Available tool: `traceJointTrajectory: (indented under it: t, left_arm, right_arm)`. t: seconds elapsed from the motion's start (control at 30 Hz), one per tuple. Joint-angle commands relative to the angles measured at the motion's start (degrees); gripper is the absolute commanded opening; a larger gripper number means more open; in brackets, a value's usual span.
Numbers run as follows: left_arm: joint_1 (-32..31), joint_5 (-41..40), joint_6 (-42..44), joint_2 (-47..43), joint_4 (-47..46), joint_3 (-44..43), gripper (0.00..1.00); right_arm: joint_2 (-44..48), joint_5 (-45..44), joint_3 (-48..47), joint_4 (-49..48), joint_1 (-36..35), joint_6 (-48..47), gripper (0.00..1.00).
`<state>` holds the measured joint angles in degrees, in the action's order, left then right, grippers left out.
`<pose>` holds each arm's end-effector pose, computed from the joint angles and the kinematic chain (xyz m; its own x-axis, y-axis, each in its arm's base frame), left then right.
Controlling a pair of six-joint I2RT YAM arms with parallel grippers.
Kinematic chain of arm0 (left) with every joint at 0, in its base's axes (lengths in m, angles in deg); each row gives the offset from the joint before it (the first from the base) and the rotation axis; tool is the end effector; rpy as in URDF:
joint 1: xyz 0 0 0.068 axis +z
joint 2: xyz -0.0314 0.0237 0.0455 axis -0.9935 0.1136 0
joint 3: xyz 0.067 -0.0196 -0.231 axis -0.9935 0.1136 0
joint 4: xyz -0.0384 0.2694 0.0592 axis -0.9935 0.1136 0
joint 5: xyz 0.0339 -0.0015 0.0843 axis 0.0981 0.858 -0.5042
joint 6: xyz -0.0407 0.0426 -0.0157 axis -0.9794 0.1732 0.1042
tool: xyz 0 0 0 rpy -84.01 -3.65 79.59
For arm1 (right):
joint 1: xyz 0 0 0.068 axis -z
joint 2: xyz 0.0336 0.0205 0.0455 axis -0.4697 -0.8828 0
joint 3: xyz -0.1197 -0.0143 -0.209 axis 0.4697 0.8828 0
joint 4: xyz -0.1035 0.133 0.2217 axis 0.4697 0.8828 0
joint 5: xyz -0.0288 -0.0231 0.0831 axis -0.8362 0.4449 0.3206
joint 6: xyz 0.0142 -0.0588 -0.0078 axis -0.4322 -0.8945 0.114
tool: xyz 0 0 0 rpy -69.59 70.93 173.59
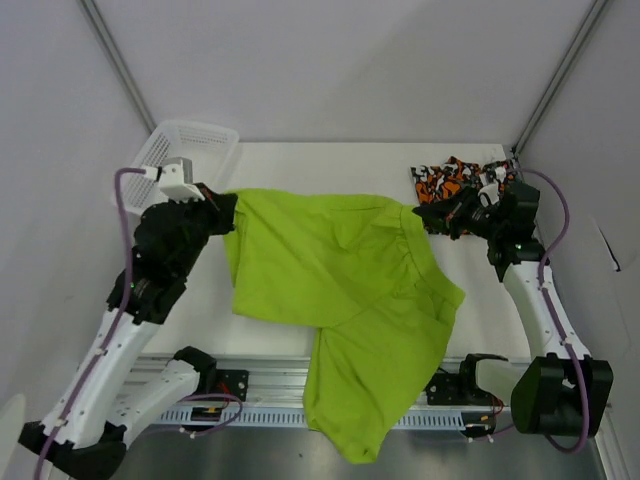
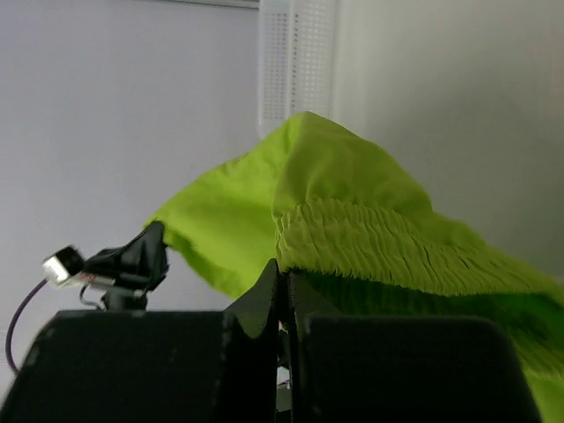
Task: Fold and stack the shorts
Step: Flatten the shorts out
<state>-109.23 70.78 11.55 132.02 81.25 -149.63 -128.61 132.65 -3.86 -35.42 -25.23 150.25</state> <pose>0.1912 -0.0814 0.4049 -0.1464 -0.3459 -0.9268 0.1917 0.9092 -0.3697 0.2881 0.0206 0.2891 -0.7547 0.6053 -0.2529 -0.0632 0.3166 0.9465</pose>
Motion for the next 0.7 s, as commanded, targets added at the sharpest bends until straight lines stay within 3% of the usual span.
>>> traceJointTrajectory:
  t: [0.0,0.13,0.3,0.67]
  left_arm:
    - [9.3,11.8,-8.7,-2.5,-12.4,9.2,0.00]
    - [13.9,14.6,-12.7,6.4,-16.1,13.7,0.00]
    - [14.3,10.1,-16.1,14.4,-25.2,18.6,0.00]
    - [21.7,10.4,-17.8,26.1,-39.7,23.1,0.00]
  right_arm:
    - [-0.1,-2.2,2.1,-12.9,-0.9,-5.2,0.00]
    - [-8.9,-4.6,2.8,-17.3,-2.0,-7.8,0.00]
    - [-20.8,-6.1,-1.8,-23.3,-2.6,-10.4,0.00]
    - [-49.9,-4.6,-27.2,-30.2,-2.6,-9.3,0.00]
